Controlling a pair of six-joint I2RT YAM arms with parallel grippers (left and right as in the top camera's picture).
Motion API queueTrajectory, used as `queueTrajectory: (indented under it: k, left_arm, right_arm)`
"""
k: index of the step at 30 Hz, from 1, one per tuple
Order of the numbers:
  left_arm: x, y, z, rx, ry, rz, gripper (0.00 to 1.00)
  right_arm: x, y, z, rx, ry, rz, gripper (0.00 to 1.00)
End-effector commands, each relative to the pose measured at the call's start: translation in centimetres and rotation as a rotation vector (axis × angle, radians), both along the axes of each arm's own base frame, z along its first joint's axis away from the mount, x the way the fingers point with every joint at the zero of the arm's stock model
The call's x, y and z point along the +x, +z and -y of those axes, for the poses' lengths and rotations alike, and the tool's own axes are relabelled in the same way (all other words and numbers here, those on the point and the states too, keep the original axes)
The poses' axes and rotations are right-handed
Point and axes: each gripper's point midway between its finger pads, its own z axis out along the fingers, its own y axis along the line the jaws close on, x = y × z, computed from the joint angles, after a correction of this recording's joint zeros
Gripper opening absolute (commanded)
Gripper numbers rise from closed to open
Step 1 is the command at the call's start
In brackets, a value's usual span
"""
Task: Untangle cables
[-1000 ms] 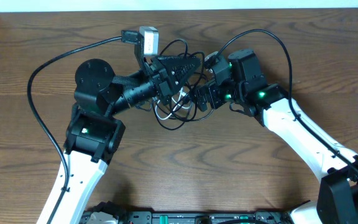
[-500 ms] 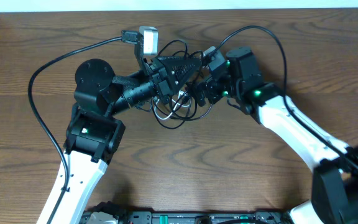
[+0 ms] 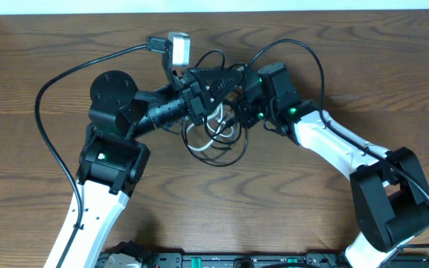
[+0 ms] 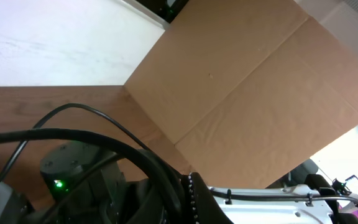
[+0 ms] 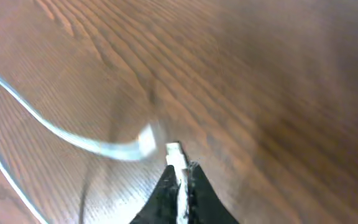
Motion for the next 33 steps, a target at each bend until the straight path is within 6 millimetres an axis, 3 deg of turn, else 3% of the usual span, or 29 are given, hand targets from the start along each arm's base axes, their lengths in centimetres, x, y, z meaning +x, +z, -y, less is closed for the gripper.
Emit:
queueTrajectory:
  k: [1, 9, 10, 13, 19, 25, 33]
  left_arm:
    - [-1.1, 1.2, 0.0, 0.004, -0.022, 0.054, 0.08]
    - [0.0, -3.5, -0.7, 0.189, 0.046, 0.045, 0.09]
    - [0.6, -4.8, -1.2, 0.237, 0.090, 0.017, 0.09]
    - [1.6, -6.9, -2.4, 0.316, 0.179, -0.031, 0.09]
    - [4.3, -10.1, -6.4, 0.497, 0.431, -0.072, 0.08]
    - [6.5, -12.4, -14.3, 0.675, 0.775, -0.154, 0.08]
    - [7.1, -13.1, -23.9, 0.577, 1.053, -0.344, 0.08]
  right_arm:
    - [0.4, 2.3, 0.6, 0.034, -0.042, 0.008, 0.01]
    - [1.5, 11.6, 8.9, 0.099, -0.303, 0.096, 0.01]
    - [1.0, 13.2, 11.2, 0.102, -0.350, 0.112, 0.01]
    - [0.3, 14.9, 15.4, 0.080, -0.461, 0.122, 0.01]
    - [-1.6, 16.3, 24.3, 0.038, -0.701, 0.104, 0.01]
    - [-3.8, 16.2, 31.0, 0.017, -0.890, 0.060, 0.01]
    - [-5.9, 15.2, 36.9, 0.020, -1.083, -0.003, 0.01]
